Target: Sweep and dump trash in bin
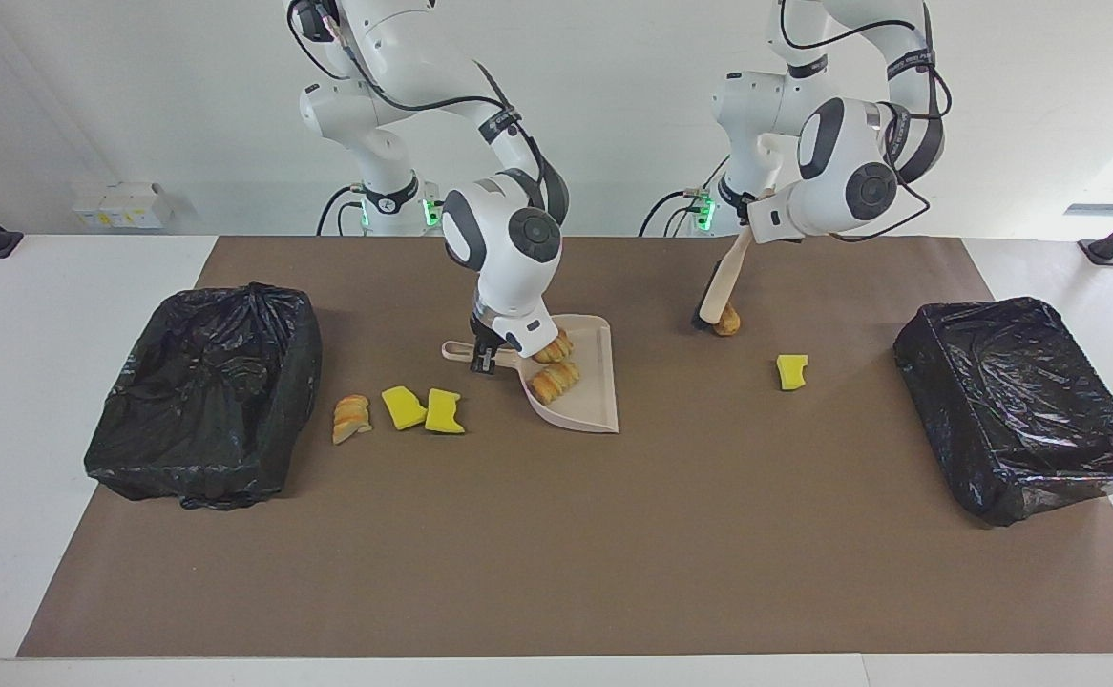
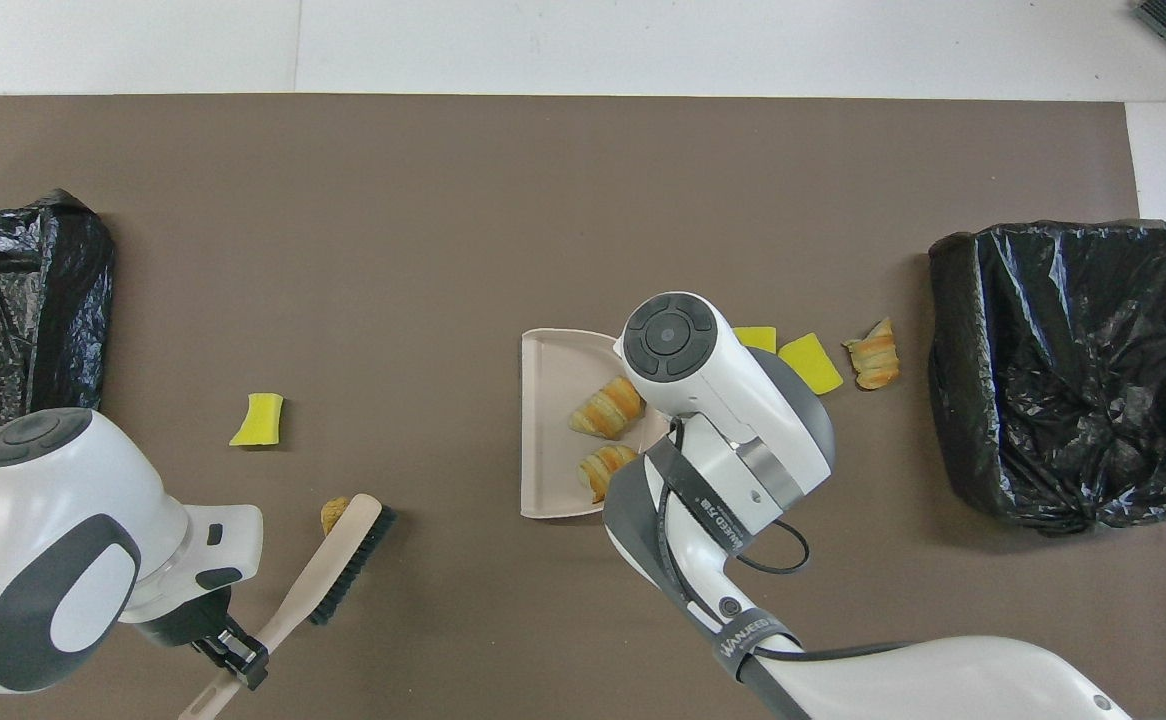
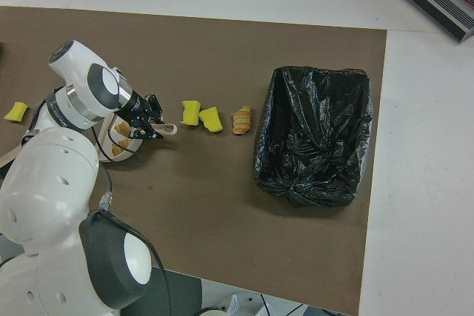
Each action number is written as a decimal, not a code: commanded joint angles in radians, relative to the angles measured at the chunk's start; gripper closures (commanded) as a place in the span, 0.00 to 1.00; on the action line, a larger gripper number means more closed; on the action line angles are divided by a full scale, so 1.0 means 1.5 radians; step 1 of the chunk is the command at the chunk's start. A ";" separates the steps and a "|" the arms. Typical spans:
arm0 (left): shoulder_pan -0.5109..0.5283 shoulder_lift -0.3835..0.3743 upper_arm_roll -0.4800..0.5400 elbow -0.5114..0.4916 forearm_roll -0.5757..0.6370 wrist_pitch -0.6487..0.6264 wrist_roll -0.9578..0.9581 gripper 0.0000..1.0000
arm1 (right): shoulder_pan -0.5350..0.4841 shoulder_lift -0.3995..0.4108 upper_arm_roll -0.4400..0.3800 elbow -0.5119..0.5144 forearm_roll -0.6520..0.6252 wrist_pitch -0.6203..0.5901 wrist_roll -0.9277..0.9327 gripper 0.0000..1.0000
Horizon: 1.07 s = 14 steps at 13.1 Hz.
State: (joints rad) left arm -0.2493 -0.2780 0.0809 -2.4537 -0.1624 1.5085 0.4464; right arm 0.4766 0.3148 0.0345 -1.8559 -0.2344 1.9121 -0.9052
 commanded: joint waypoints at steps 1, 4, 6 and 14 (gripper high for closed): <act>0.038 -0.025 -0.004 -0.047 0.031 0.100 0.079 1.00 | -0.010 -0.019 0.006 -0.029 -0.007 0.017 -0.005 1.00; 0.044 0.008 -0.003 -0.042 0.086 0.257 0.125 1.00 | -0.010 -0.019 0.006 -0.029 -0.006 0.019 -0.005 1.00; 0.055 0.044 -0.003 -0.010 0.113 0.325 0.161 1.00 | -0.017 -0.019 0.006 -0.030 -0.006 0.020 -0.005 1.00; 0.130 0.105 -0.002 0.200 0.103 0.162 0.126 1.00 | -0.019 -0.019 0.007 -0.031 -0.005 0.022 -0.005 1.00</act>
State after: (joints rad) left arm -0.1174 -0.1193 0.0845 -2.1692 -0.0115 1.7670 0.6462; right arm 0.4666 0.3111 0.0344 -1.8624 -0.2344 1.9158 -0.9056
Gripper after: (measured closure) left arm 0.736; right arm 0.678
